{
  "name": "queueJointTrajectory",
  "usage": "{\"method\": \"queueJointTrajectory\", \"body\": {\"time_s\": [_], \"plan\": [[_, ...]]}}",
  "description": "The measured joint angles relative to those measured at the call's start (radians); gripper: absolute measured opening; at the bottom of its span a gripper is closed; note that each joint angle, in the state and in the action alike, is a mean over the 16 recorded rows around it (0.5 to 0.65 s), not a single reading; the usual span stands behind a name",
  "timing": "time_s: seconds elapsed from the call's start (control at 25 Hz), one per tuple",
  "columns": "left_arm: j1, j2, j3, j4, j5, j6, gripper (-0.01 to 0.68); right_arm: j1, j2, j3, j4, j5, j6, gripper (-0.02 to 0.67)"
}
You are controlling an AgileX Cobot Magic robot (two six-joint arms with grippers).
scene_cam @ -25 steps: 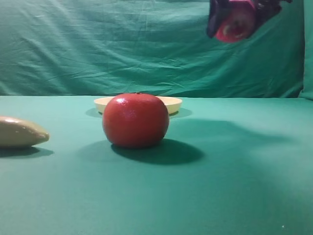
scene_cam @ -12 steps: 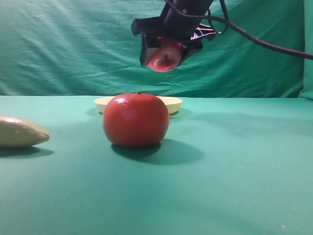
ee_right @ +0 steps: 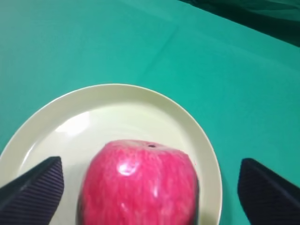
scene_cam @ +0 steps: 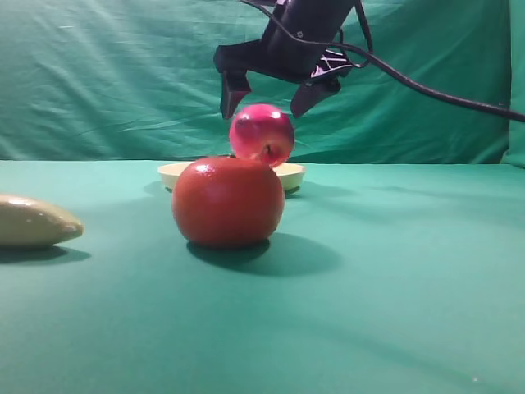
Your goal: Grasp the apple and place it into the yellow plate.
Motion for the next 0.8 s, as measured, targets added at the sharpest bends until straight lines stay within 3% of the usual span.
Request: {"method": "queueJointTrajectory", "body": {"time_s": [0.28, 0.48, 0.6, 0.8], "plan": [[0.000, 0.000, 0.000, 0.000, 0.000, 0.000, 0.157, 0.000, -0.163, -0.053, -0.022, 0.202, 0.009, 0.240], [0.000, 0.000, 0.000, 0.000, 0.000, 0.000, 0.157, 0.000, -0.316, 0.017, -0.025, 0.257, 0.032, 0.065], [0.000, 0.000, 0.000, 0.000, 0.000, 0.000, 0.157, 0.000, -0.427, 0.116, -0.025, 0.240, 0.048, 0.017], [0.000, 0.000, 0.000, 0.000, 0.000, 0.000, 0.157, 0.000, -0.647, 0.352, -0.025, 0.155, 0.065, 0.000]]}}
